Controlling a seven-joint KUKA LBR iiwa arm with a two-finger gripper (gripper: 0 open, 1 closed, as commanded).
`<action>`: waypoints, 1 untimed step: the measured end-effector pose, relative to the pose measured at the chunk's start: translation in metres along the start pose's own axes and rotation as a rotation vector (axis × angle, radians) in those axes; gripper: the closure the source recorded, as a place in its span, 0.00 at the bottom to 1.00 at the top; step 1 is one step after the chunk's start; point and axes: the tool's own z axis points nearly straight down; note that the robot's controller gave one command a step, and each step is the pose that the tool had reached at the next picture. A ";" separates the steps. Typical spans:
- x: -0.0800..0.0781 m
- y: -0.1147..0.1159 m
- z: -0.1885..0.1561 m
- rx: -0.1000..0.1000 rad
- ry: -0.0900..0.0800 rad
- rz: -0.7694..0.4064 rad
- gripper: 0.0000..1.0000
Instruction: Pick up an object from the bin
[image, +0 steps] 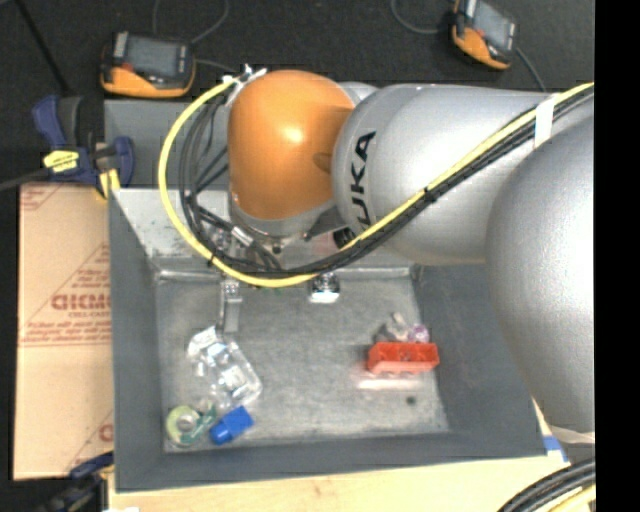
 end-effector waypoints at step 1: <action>0.045 -0.008 0.134 -0.003 -0.014 -0.139 0.00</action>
Offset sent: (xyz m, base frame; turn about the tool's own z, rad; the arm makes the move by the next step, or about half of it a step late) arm -0.0483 -0.0081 -0.1348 -0.1411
